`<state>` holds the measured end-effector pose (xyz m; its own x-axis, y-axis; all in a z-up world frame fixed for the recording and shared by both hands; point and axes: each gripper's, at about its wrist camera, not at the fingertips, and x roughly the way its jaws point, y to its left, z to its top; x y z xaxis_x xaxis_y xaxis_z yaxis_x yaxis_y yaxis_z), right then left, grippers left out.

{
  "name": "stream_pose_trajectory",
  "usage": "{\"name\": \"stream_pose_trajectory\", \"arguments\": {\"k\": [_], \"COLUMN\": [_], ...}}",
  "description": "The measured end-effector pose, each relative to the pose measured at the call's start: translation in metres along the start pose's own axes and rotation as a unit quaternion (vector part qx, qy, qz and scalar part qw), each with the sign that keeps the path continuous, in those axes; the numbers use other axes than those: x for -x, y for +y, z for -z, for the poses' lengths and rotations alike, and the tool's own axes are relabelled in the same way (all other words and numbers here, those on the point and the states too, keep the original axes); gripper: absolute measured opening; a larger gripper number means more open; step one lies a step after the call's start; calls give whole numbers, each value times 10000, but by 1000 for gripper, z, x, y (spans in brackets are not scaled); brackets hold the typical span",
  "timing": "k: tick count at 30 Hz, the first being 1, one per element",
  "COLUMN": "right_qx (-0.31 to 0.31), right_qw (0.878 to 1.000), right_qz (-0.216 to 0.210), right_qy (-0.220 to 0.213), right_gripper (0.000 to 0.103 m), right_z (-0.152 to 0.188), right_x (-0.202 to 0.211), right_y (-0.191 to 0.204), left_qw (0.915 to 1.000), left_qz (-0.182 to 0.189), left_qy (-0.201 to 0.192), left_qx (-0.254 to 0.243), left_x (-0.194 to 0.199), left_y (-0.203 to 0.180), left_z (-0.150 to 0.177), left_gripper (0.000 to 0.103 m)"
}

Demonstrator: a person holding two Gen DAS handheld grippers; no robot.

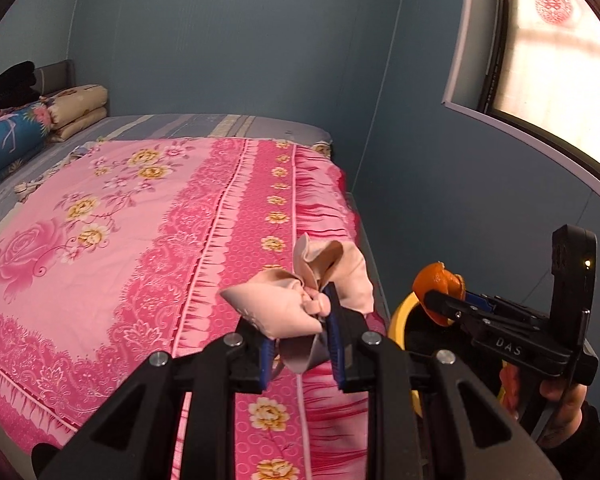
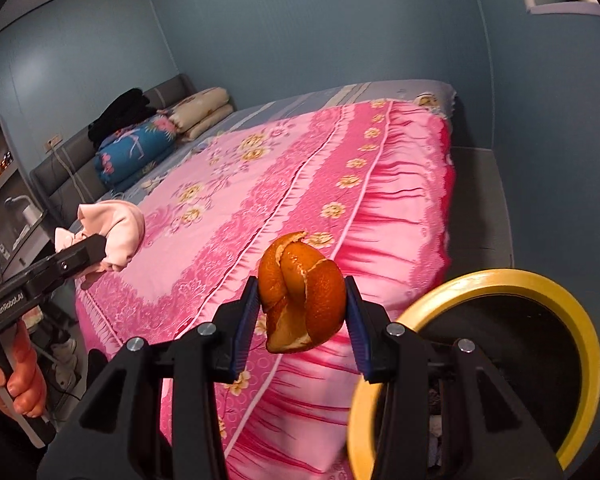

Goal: Collect trash
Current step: 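Carry the beige bag and orange peel over the yellow bin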

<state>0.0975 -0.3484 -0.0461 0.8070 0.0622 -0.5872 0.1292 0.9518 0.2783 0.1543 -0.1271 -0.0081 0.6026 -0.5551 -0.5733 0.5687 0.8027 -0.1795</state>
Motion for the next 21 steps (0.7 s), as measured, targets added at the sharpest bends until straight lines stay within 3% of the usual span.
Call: {"name": "stream_pose_trajectory", "arguments": {"k": [21], "right_qx": [-814], "right_qw": [9914], "right_qz": [898], "right_qy": [-484], "right_gripper": [40], "right_z": [7], "right_x": [56], "right_y": [-76], "left_qw": [9961], "left_qz": [801], "left_qy": [267], "left_qx": [-274], "left_x": [-62], "left_y": [-86], "left_z": [3], "left_gripper": [21]}}
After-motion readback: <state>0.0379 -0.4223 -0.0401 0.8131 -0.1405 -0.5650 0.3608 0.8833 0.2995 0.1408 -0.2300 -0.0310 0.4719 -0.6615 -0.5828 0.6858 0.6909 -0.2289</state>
